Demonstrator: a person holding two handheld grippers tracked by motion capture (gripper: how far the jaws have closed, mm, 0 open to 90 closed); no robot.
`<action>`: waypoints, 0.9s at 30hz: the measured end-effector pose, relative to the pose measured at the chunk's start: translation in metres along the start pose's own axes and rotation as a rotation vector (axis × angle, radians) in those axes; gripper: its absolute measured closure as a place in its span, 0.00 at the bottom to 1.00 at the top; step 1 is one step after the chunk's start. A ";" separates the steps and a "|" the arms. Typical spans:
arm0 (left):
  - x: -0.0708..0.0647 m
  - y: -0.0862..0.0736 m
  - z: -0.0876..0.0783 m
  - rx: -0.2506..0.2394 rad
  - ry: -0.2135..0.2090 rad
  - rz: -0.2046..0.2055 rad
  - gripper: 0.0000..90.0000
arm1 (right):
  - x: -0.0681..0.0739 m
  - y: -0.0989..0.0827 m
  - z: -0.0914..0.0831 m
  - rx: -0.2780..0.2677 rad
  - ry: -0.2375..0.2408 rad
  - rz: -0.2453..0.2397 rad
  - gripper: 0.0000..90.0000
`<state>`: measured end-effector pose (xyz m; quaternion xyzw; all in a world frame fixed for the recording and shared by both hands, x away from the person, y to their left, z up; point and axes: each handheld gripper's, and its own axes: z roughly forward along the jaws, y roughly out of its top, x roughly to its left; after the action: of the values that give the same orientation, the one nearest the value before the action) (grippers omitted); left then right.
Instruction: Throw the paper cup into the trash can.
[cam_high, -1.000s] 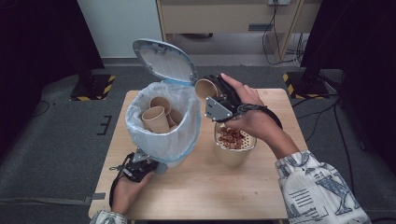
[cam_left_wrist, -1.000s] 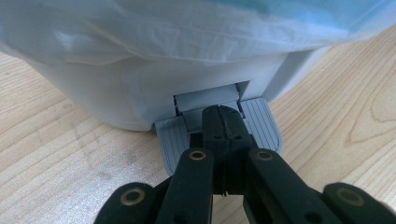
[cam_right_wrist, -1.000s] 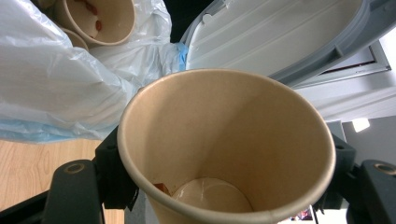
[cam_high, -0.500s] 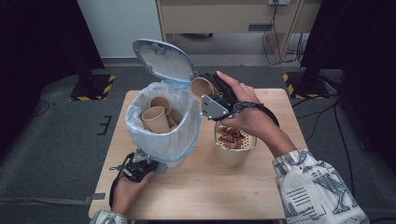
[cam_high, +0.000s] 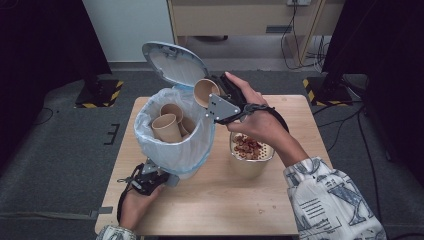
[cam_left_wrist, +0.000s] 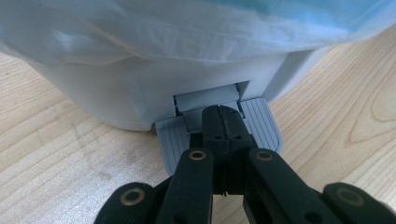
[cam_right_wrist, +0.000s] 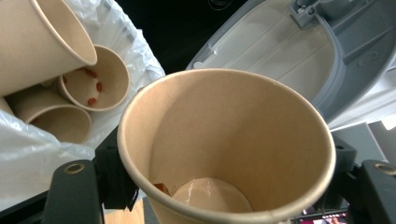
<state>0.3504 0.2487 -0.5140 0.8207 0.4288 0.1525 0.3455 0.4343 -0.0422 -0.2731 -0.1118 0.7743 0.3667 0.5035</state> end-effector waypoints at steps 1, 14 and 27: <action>0.000 0.000 0.000 0.000 0.000 0.000 1.00 | 0.000 0.000 0.000 -0.002 0.002 0.008 0.30; 0.000 0.000 0.000 0.000 0.000 0.000 1.00 | -0.002 0.013 0.008 -0.100 0.063 0.185 0.30; 0.000 0.000 0.000 -0.001 -0.001 0.000 1.00 | 0.003 0.023 0.027 -0.155 0.140 0.349 0.29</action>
<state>0.3503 0.2485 -0.5140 0.8205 0.4286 0.1524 0.3460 0.4393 -0.0074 -0.2708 -0.0395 0.7844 0.4983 0.3671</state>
